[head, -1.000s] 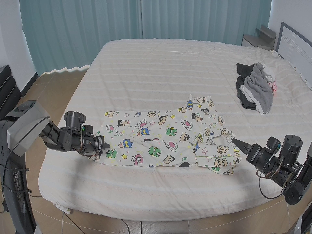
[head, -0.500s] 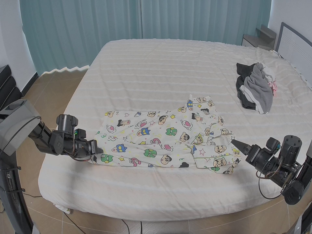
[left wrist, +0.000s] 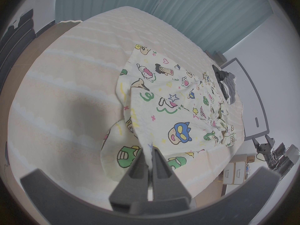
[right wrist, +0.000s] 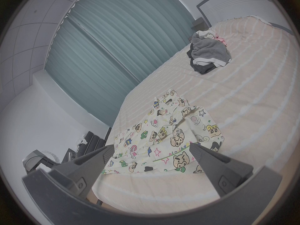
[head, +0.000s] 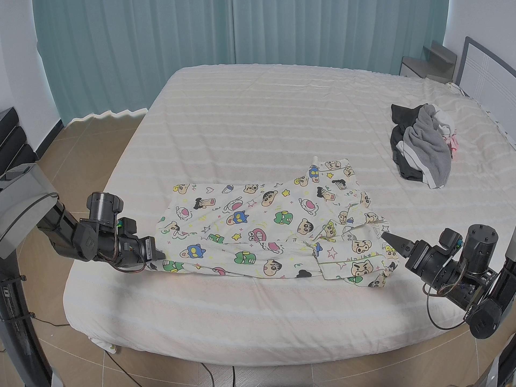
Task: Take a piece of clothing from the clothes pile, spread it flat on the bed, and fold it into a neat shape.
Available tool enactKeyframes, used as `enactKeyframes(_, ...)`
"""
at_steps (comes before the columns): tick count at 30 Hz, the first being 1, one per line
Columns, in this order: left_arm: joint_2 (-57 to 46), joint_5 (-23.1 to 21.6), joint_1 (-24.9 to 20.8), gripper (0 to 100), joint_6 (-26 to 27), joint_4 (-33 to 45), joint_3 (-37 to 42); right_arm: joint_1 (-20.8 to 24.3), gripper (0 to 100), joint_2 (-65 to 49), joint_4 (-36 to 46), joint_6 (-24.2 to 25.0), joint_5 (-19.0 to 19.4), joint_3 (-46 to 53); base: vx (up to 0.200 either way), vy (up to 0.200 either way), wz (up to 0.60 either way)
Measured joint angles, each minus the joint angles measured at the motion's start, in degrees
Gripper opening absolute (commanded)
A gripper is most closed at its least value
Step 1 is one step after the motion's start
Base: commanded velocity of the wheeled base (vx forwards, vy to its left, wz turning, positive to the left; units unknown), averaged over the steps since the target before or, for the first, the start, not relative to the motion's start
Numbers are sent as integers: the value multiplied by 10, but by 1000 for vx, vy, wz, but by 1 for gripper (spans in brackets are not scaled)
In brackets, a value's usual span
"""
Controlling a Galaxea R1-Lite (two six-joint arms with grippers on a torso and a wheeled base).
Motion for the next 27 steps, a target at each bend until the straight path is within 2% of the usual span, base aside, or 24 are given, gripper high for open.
enactKeyframes(9, -6, 8, -2, 0, 1, -6, 24, 0, 100, 1, 0, 0, 0, 0, 0, 0, 0)
enactKeyframes(10, -6, 8, -2, 100, 1, -6, 25, 0, 100, 2, 0, 0, 0, 0, 0, 0, 0)
enactKeyframes(20, -13, 8, -3, 100, -9, -6, 28, -8, 100, 12, 0, -4, 3, -4, 0, 0, 0)
enactKeyframes(24, -27, 7, 0, 100, -39, -9, 34, -25, 100, 30, 0, -16, 11, -27, 0, 0, 0)
enactKeyframes(27, -42, 8, 4, 100, -80, -20, 39, -42, 100, 61, 7, -49, 15, -63, 0, 0, 0)
